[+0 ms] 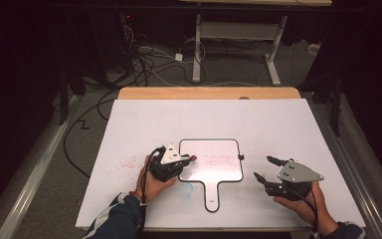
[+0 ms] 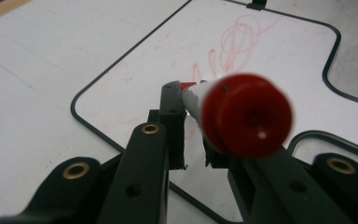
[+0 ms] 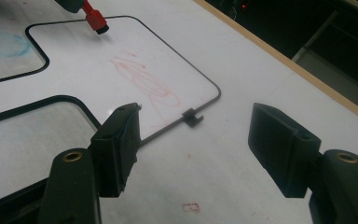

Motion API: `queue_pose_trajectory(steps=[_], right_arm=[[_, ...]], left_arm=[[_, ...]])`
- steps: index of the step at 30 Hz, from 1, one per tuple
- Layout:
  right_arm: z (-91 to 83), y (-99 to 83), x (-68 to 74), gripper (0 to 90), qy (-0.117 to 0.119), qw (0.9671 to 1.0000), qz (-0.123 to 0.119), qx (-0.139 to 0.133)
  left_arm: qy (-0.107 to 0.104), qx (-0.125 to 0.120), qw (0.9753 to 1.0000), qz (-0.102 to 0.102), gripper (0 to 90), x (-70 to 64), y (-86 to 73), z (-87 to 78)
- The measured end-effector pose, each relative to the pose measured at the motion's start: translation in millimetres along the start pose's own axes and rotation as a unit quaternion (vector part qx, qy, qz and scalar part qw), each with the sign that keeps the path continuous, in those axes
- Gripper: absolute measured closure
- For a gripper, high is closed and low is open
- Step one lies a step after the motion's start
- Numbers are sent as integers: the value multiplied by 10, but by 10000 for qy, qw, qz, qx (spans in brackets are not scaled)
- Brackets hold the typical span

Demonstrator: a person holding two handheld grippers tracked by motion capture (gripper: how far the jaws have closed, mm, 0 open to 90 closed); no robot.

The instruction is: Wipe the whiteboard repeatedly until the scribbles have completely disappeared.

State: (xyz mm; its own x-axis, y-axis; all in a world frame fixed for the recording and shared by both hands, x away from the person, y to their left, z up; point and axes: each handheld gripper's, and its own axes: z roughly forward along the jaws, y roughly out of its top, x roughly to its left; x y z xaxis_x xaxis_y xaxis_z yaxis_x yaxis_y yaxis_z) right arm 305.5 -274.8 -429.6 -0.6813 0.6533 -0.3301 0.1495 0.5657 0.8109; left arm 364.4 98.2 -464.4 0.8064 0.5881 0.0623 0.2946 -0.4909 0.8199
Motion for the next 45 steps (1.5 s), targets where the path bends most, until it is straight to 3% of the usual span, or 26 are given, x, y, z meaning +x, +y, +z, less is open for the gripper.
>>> queue_pose_trajectory(steps=[6,10,19,26,31,33,38,45], right_arm=[[32,-27,19,350,102,9999,-51,101],[40,-31,30,363,143,9998,-13,109],[103,1,65,408,443,9989,140,105],[203,324,137,439,736,9966,162,-331],[359,634,293,445,1167,9905,231,-683],[422,738,365,443,1216,9894,223,-768],[581,905,493,428,1334,9875,123,-830],[693,916,537,423,1465,9864,214,-707]], left_arm=[[-119,-180,9997,-120,781,7,77,-72],[-233,-183,9995,-66,780,-36,123,-54],[-568,22,9983,100,780,-146,232,34],[-828,162,9961,255,780,-285,348,159],[-943,178,9949,294,780,-367,392,192],[-971,161,9946,316,780,-398,400,193],[-1036,137,9940,311,780,-435,400,182],[-1029,150,9942,264,780,-425,391,168]])
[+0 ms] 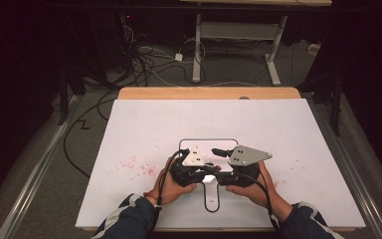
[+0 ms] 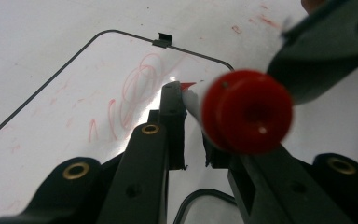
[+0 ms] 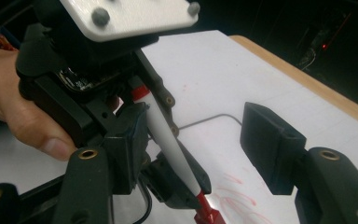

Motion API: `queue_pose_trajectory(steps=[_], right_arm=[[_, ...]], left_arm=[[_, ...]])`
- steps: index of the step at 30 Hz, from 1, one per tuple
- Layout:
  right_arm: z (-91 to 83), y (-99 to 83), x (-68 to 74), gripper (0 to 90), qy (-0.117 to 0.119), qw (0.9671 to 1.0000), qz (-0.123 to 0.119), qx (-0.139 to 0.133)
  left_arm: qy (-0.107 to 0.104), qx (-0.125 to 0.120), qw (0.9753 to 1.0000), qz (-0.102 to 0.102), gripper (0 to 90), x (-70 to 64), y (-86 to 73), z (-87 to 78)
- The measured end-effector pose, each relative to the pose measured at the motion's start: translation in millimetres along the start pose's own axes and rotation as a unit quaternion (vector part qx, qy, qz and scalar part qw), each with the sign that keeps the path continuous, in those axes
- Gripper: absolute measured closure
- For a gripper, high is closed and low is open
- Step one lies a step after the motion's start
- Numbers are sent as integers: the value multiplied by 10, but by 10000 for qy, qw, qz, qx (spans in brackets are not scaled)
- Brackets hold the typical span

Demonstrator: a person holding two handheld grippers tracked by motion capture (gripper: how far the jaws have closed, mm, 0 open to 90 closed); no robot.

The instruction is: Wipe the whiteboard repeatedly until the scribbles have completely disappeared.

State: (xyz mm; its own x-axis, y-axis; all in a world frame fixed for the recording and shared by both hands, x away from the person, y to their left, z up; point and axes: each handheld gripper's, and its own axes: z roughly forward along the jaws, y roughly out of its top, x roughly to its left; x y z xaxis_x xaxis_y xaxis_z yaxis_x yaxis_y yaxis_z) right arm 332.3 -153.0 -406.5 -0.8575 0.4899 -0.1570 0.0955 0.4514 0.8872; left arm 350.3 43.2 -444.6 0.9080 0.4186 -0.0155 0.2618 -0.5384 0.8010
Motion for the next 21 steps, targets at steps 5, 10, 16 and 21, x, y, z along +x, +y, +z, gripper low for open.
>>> queue_pose_trajectory(steps=[5,10,16,21], right_arm=[[49,-26,41,425,0,9999,-128,55],[61,-38,69,452,-197,9992,-337,130],[104,-68,52,695,-85,9994,-266,212],[99,-77,4,779,-34,9997,-87,224]], left_arm=[[8,7,10000,-18,780,-13,10,19],[-2,67,10000,20,780,-29,20,50],[75,94,9999,45,780,-31,26,62],[216,130,9997,68,777,-25,22,75]])
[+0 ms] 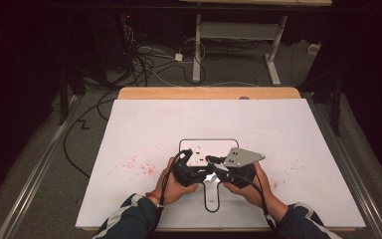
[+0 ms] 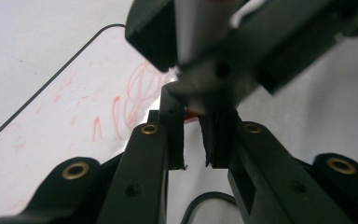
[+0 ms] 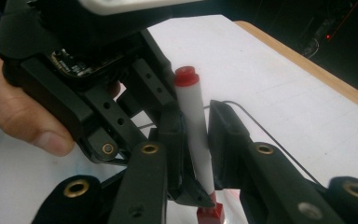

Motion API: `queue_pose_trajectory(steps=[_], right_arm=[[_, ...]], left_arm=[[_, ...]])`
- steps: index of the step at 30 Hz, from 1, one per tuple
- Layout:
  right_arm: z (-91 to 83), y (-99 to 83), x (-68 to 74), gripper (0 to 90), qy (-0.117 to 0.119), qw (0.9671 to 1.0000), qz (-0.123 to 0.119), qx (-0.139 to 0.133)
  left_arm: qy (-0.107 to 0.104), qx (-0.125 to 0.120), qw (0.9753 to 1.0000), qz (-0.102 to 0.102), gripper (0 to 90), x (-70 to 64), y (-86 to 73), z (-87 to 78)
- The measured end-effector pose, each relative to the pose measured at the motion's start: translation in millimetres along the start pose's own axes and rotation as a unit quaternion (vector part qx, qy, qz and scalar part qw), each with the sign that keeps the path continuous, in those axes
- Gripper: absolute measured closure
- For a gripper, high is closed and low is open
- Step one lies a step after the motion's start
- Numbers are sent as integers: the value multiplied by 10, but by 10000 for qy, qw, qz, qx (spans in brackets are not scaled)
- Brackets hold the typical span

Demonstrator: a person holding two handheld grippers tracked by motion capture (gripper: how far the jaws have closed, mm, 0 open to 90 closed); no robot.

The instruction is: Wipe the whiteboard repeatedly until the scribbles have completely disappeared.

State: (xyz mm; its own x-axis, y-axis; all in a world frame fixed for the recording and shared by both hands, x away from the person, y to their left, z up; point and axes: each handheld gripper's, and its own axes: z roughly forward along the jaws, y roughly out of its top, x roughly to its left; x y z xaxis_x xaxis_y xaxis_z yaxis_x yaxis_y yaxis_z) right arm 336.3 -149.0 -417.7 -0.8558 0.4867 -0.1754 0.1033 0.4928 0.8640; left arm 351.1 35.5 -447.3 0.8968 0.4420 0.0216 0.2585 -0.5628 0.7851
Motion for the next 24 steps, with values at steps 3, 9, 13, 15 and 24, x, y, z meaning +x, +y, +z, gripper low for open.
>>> queue_pose_trajectory(steps=[3,9,13,15,24], right_arm=[[18,-3,-49,772,8,9999,164,30],[69,-50,-87,774,-16,9996,288,77],[55,-76,-169,814,-91,9990,436,-31],[48,-76,-185,814,-88,9989,453,-43],[-68,-170,-428,816,-511,9978,411,130]], left_arm=[[86,44,10000,24,776,8,4,12],[219,41,9997,62,780,10,16,12],[307,-52,9995,57,777,19,18,13],[376,-134,9992,62,776,23,14,5],[901,-722,9933,5,465,162,-156,-428]])
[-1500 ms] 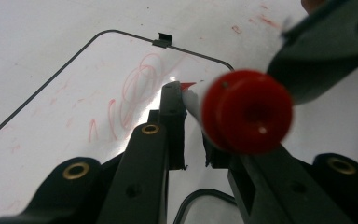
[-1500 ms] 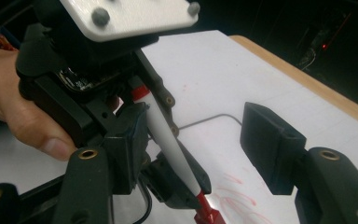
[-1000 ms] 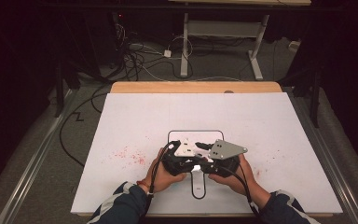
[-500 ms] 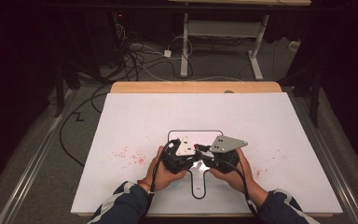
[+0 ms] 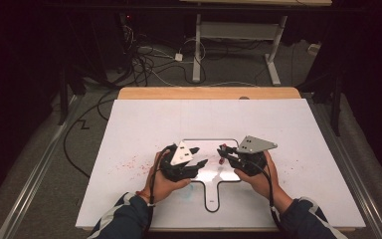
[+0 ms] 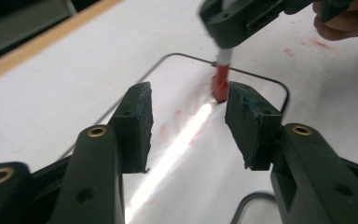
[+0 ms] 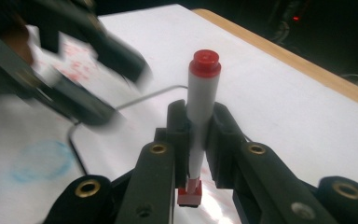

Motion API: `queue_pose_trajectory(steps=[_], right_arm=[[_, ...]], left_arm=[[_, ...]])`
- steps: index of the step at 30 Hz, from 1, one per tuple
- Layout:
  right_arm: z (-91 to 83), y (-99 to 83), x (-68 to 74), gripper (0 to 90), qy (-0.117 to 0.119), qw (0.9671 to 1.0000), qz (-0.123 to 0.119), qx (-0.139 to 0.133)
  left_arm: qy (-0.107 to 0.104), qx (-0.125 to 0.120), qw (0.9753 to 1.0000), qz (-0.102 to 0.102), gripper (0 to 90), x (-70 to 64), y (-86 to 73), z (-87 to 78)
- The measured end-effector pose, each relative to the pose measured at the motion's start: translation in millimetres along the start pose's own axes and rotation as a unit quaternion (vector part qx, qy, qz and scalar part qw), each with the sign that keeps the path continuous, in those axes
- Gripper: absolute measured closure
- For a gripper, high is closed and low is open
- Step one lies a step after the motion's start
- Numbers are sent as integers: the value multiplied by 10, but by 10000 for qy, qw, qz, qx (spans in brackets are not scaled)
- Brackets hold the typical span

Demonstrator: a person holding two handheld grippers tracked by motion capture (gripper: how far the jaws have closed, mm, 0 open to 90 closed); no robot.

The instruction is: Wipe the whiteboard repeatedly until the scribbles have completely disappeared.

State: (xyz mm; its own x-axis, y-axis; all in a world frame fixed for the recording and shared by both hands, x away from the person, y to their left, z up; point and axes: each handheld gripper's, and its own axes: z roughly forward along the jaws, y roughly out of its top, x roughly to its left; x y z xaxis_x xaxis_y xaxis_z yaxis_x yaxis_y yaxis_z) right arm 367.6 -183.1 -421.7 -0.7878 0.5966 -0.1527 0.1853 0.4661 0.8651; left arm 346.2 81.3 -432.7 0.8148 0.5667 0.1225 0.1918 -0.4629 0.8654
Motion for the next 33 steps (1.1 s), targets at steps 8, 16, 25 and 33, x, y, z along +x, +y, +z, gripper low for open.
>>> queue_pose_trajectory(steps=[8,16,25,33], right_arm=[[-56,-170,-189,816,-220,9993,-47,311],[-190,-247,-289,817,-366,9986,37,369],[-274,-247,-189,817,-253,9983,-149,501],[-235,-231,-180,817,-104,9989,-76,444]], left_arm=[[677,151,9974,175,245,98,-347,-382],[938,451,9945,-70,216,72,-748,-737],[946,540,9934,-373,216,46,-969,-934],[823,571,9946,-260,216,3,-936,-868]])
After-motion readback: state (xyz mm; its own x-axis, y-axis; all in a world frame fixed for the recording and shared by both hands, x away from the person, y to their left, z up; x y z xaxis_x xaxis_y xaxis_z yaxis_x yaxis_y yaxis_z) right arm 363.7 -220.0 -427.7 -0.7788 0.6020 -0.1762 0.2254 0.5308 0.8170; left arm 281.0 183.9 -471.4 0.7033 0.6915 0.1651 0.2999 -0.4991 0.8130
